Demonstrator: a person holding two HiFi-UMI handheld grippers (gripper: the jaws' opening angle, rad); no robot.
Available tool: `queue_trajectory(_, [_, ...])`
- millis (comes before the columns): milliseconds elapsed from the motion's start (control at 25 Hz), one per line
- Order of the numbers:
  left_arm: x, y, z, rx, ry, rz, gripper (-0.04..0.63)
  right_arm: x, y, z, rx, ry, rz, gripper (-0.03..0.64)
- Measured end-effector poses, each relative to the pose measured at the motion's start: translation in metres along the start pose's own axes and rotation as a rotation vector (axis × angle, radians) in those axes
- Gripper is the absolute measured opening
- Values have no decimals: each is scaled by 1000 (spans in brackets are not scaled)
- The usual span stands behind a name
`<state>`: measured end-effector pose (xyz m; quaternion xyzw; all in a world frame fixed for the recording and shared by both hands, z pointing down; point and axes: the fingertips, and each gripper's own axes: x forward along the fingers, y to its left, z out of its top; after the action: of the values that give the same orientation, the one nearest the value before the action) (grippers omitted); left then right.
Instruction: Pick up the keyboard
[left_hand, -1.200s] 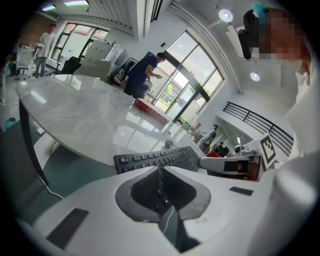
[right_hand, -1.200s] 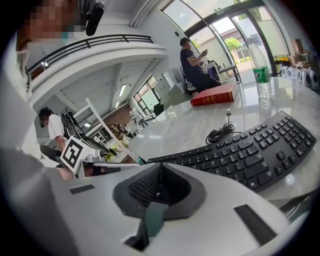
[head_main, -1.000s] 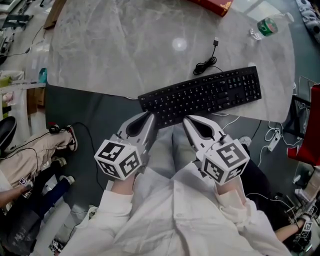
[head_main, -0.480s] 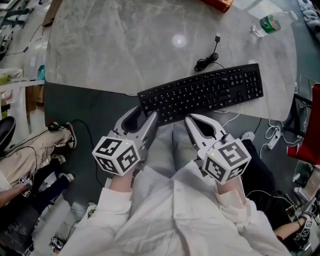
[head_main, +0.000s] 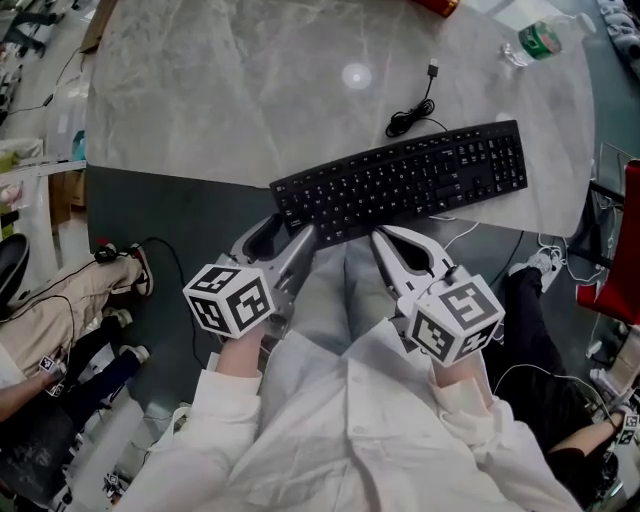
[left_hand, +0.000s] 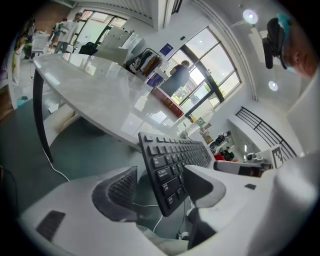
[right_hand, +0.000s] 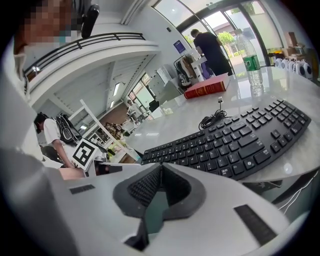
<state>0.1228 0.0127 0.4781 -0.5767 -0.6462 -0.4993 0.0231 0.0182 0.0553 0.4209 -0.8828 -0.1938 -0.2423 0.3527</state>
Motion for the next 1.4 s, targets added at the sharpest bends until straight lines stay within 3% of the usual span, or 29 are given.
queue_trajectory(640, [13,-11,-11,-58,71,-162,279,-4,3,-8,31,-3,-19,34])
queue_trajectory(1200, [31,-21,-15,-36,109,-219,278,-7,-1,-12,39,5,-23,34])
queue_trajectory(1400, [32,-22,-15,-66,106,-247,278,-9,-6,-11,46,0,-37,34])
